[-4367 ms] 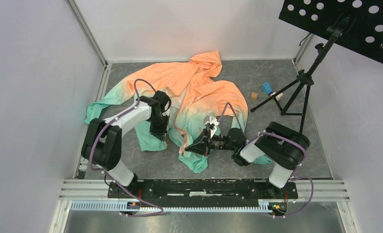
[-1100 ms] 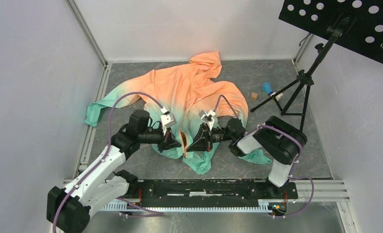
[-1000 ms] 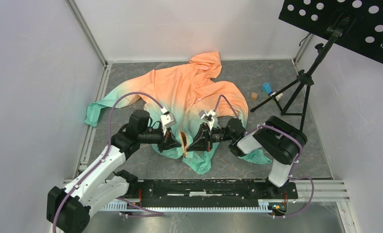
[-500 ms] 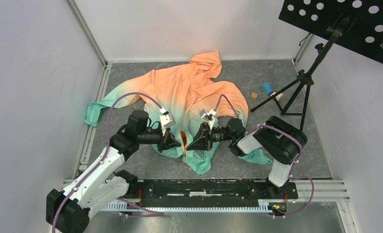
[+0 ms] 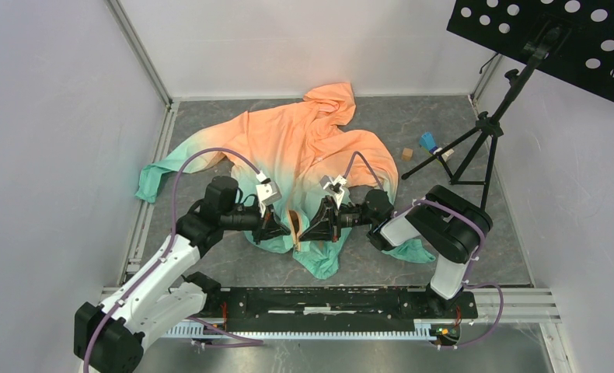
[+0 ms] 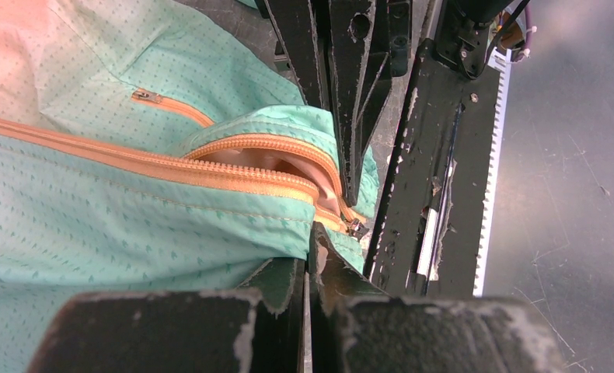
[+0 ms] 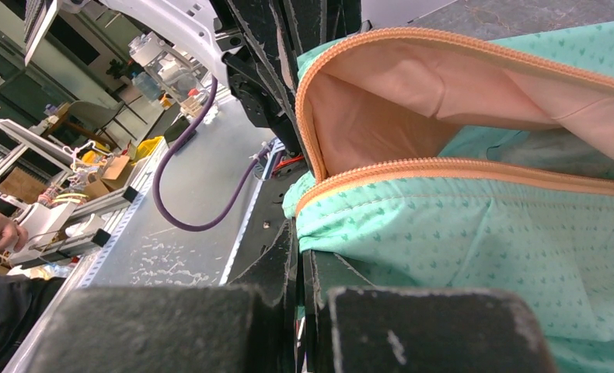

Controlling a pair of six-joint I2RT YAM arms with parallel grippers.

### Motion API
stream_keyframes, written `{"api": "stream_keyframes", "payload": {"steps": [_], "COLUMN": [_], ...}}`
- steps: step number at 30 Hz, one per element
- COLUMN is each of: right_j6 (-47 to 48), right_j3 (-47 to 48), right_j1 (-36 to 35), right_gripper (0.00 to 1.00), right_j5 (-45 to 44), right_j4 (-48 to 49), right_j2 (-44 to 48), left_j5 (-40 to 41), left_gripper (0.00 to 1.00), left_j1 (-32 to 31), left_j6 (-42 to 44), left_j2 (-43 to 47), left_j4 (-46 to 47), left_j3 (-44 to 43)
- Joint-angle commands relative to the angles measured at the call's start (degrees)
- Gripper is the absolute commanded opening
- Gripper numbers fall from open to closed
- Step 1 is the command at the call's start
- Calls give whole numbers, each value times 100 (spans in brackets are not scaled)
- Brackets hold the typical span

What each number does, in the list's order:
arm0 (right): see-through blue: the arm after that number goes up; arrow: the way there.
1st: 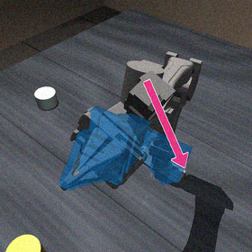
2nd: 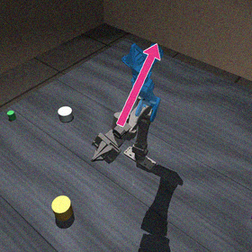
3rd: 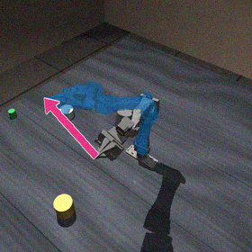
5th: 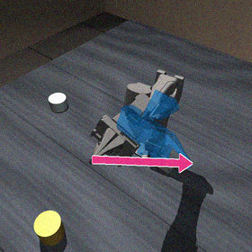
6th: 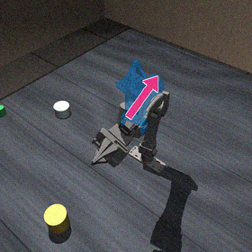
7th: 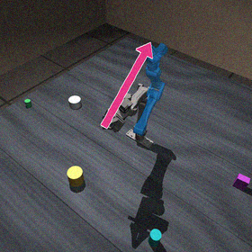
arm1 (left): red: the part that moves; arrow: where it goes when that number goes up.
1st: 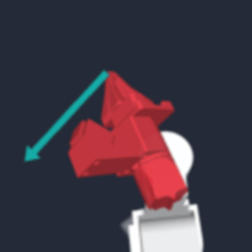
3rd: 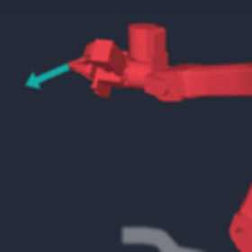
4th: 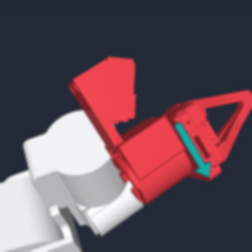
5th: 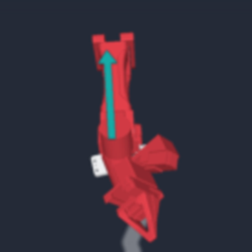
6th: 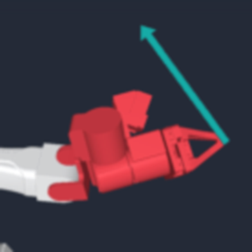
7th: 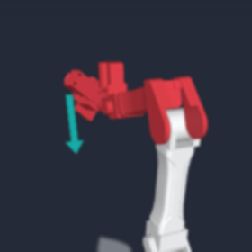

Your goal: Zip up the jacket

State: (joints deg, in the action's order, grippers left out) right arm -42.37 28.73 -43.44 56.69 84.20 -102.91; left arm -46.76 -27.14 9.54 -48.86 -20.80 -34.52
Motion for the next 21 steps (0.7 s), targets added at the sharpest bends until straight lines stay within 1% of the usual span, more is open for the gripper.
{"api": "stream_keyframes", "payload": {"steps": [1,13,21], "right_j6": [80,146,129], "right_j3": [11,-69,-19], "right_j1": [2,72,82], "right_gripper": [0,0,0], "right_j5": [-31,-228,-151], "right_j4": [2793,2786,2794], "right_j2": [82,184,245], "left_j5": [-212,-341,-421], "left_gripper": [2,2,2], "left_j1": [-20,-20,-20], "left_j6": [108,69,47], "left_j2": [-25,-27,-140], "left_j4": [243,243,256], "left_j3": [-53,-28,-44]}}
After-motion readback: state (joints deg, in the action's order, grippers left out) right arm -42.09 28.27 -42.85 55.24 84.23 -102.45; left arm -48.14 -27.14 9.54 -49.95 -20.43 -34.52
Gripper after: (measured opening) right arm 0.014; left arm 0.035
